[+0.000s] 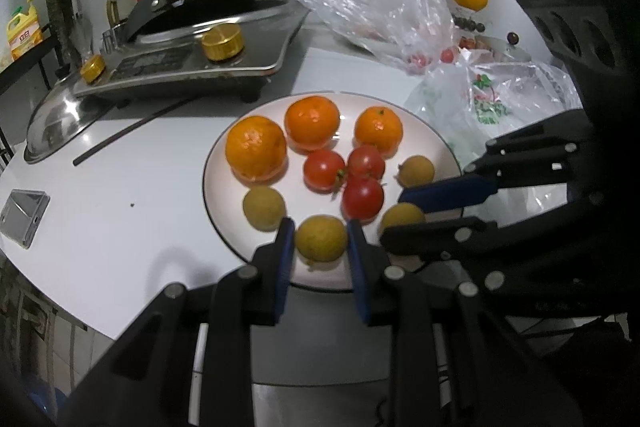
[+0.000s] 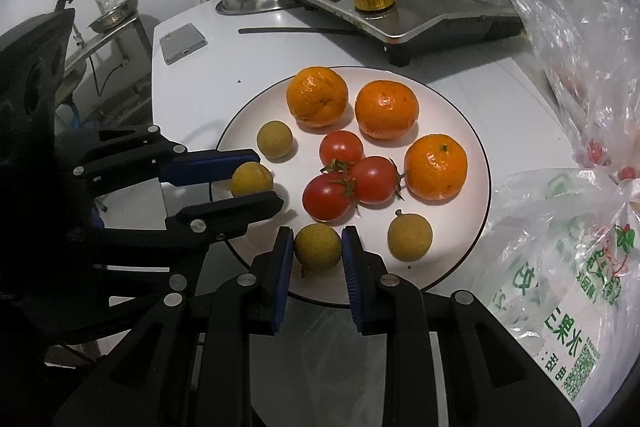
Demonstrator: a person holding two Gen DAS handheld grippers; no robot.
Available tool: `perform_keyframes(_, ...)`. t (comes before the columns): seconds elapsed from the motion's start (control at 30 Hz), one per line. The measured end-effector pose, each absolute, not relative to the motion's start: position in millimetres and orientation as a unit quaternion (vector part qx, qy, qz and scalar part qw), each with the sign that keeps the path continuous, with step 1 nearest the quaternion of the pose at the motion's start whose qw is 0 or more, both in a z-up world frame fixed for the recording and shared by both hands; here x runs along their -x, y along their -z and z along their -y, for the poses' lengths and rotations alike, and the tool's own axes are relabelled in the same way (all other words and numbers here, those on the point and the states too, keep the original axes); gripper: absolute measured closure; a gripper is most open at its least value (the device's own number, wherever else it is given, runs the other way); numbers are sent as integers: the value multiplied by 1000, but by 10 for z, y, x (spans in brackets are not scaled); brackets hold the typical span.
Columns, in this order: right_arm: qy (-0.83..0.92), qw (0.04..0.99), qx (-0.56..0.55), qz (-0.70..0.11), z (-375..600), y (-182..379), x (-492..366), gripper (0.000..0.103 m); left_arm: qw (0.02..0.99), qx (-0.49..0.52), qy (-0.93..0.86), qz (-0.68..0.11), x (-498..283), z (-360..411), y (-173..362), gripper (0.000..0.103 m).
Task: Organize fruits
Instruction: 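Lower the fruits onto the plate and open the right gripper while the left gripper opens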
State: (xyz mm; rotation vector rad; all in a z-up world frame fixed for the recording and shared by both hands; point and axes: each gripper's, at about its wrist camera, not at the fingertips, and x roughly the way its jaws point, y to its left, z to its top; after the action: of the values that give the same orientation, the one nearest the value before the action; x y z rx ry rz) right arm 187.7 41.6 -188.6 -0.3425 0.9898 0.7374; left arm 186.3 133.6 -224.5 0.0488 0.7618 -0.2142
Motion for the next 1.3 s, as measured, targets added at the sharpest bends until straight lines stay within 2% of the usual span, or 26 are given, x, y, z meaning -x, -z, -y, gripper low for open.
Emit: perform_keyframes(1.3,-343,809,152,-453,-324,1781,-1804,73,922,-26,105,-371,-1778,-1281,2158,71)
